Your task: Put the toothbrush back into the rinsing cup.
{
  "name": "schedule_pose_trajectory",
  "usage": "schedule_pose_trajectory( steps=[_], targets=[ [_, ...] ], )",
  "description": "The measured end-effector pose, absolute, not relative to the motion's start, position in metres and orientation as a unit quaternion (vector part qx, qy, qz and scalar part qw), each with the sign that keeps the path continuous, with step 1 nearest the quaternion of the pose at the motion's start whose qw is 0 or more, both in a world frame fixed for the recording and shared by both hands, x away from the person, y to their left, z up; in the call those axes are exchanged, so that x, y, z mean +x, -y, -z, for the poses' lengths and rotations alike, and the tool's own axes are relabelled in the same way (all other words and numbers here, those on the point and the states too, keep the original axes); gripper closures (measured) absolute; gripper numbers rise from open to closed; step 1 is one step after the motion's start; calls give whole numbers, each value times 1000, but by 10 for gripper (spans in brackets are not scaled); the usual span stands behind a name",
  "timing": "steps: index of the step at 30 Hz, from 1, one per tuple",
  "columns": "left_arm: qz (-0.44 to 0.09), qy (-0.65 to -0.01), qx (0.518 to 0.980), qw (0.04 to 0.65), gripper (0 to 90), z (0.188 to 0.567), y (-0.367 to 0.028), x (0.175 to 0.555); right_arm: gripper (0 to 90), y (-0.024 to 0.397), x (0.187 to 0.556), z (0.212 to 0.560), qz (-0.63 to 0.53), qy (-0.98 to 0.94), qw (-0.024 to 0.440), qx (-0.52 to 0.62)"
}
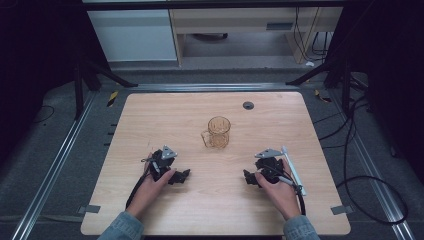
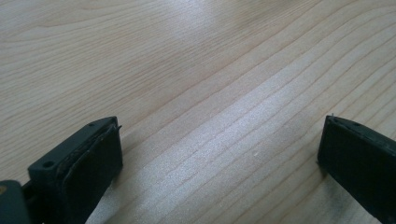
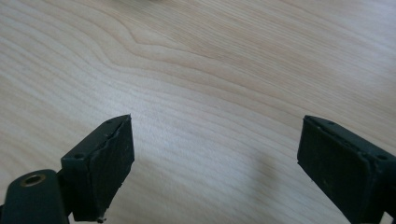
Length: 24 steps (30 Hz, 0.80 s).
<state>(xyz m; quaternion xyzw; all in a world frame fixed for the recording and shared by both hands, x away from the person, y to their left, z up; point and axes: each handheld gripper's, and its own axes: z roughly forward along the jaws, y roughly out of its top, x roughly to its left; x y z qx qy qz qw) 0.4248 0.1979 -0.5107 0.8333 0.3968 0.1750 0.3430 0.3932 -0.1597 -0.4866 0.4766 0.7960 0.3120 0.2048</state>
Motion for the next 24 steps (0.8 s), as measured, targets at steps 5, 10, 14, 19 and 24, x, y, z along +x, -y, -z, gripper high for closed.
schedule_pose_trajectory(
  steps=[5, 10, 14, 19, 24],
  targets=[
    [-175, -397, 833, 343, 0, 511, -198, 425, 129, 169, 387, 464, -276, -816, 205, 464],
    [-175, -397, 833, 343, 0, 511, -198, 425, 160, 182, 386, 440, -243, -826, 226, 455],
    [-175, -397, 833, 343, 0, 511, -198, 425, 184, 189, 389, 428, -230, -830, 233, 451],
    [-175, -397, 833, 343, 0, 511, -198, 425, 210, 193, 395, 409, -205, -842, 231, 443],
    [-175, -397, 833, 343, 0, 511, -198, 425, 249, 200, 401, 390, -202, -844, 226, 443]
  ],
)
